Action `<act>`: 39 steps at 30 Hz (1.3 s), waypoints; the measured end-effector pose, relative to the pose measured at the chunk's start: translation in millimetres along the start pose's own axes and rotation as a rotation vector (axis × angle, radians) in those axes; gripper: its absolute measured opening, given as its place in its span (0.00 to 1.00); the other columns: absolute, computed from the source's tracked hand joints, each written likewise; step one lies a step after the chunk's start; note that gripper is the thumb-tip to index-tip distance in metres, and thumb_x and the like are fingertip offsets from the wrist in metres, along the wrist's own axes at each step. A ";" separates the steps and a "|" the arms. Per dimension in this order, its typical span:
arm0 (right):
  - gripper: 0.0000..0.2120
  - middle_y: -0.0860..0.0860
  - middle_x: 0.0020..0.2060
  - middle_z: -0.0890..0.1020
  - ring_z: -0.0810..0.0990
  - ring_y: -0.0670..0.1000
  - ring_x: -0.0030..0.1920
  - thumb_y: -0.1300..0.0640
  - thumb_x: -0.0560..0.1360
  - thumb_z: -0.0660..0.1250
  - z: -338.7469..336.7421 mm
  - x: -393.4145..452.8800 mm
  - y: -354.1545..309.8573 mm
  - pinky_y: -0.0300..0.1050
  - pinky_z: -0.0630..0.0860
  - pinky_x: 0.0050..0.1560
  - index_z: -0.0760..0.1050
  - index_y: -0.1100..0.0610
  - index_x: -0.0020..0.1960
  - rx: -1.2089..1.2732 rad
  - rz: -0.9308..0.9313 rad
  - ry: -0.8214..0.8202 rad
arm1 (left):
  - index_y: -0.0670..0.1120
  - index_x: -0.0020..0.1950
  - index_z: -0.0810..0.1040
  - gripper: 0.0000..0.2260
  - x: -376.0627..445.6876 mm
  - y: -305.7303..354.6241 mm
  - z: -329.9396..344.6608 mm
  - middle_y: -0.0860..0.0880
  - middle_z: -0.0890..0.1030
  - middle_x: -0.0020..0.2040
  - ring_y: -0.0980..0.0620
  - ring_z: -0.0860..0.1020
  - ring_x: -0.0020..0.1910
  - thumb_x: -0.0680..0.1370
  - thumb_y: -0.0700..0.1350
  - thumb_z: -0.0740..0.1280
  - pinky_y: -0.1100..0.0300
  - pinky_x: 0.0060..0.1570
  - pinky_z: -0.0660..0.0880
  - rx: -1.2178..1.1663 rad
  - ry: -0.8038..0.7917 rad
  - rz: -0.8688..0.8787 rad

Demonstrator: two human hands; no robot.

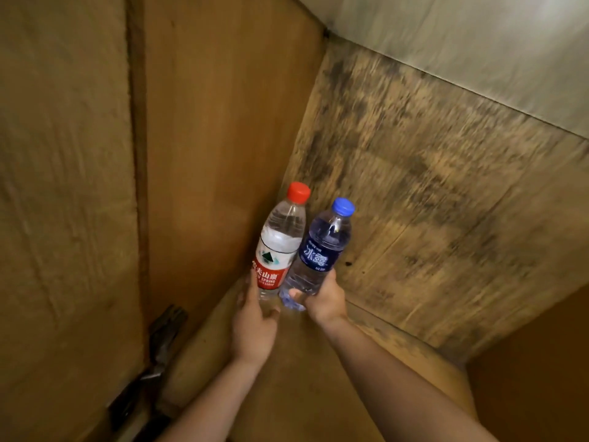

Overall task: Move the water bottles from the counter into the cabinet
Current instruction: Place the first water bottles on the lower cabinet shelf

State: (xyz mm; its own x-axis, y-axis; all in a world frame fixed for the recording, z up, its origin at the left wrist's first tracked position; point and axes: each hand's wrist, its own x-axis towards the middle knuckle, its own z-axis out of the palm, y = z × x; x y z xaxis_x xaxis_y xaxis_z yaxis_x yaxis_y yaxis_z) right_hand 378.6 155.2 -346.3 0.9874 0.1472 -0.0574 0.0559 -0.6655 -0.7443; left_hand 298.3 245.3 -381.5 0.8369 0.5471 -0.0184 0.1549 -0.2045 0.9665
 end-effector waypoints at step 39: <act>0.21 0.56 0.63 0.73 0.73 0.56 0.63 0.60 0.75 0.65 5.6 37.2 -15.8 0.41 0.70 0.56 0.62 0.62 0.65 -0.005 0.250 -0.130 | 0.46 0.75 0.37 0.44 44.6 29.1 10.8 0.51 0.51 0.74 0.53 0.52 0.73 0.71 0.22 0.59 0.68 0.63 0.58 -0.438 -0.274 -0.226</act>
State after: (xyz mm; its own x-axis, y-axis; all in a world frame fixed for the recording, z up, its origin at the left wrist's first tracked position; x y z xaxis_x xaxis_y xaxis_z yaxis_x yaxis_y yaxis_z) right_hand 413.7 175.3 -340.4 0.9434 0.0701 -0.3242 -0.1865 -0.6963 -0.6931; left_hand 345.8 255.0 -357.0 0.9231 0.2951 -0.2466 0.1627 0.2814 0.9457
